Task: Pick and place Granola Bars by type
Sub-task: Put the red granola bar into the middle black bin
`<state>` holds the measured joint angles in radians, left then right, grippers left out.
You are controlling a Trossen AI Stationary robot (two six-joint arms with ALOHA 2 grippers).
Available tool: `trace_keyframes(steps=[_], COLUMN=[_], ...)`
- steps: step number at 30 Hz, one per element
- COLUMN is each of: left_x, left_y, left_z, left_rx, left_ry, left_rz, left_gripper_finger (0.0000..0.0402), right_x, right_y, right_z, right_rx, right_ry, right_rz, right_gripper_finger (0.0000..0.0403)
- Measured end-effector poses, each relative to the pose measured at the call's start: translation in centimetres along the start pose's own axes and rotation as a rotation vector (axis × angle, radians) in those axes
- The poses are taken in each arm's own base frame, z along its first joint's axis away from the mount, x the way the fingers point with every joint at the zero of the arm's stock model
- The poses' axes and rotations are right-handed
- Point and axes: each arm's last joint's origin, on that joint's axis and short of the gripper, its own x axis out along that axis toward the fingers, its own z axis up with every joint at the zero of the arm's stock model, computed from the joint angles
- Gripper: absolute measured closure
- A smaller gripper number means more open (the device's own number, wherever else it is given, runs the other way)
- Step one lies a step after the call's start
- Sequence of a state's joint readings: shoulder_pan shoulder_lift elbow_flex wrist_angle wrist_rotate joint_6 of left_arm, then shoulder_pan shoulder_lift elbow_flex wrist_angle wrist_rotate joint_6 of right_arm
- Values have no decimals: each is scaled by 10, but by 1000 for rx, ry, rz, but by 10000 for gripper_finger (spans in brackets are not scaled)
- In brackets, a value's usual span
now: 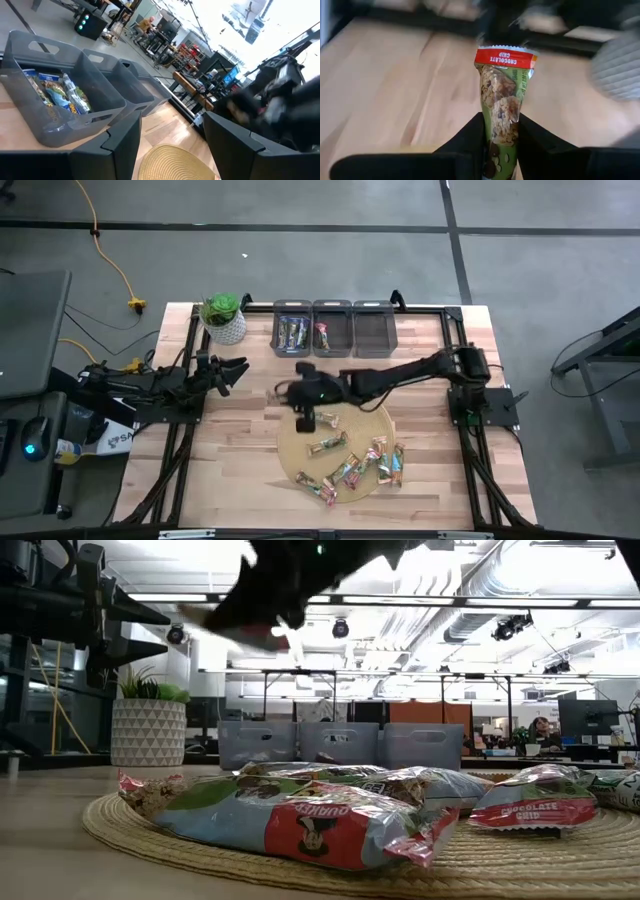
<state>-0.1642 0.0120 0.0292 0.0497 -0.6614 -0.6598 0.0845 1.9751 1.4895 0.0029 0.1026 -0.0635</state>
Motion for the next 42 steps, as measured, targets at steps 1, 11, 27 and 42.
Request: trace_keyframes(steps=[1,11,27,42], left_x=[0,0,0,0], left_y=[0,0,0,0], left_z=[0,0,0,0], left_rx=[0,0,0,0], left_ry=[1,1,1,1], left_rz=[0,-1,-2,-1], left_gripper_finger=[190,190,190,190], right_x=[-5,-56,-80,-21], right_y=[-5,-74,-191,-225], right_z=[5,48,-22,-91], right_rx=[26,323,975,1169], right_ry=[-17,-250,-18,138], right_rz=[-38,-431,-902,-733], right_gripper_finger=[325,325,325,325])
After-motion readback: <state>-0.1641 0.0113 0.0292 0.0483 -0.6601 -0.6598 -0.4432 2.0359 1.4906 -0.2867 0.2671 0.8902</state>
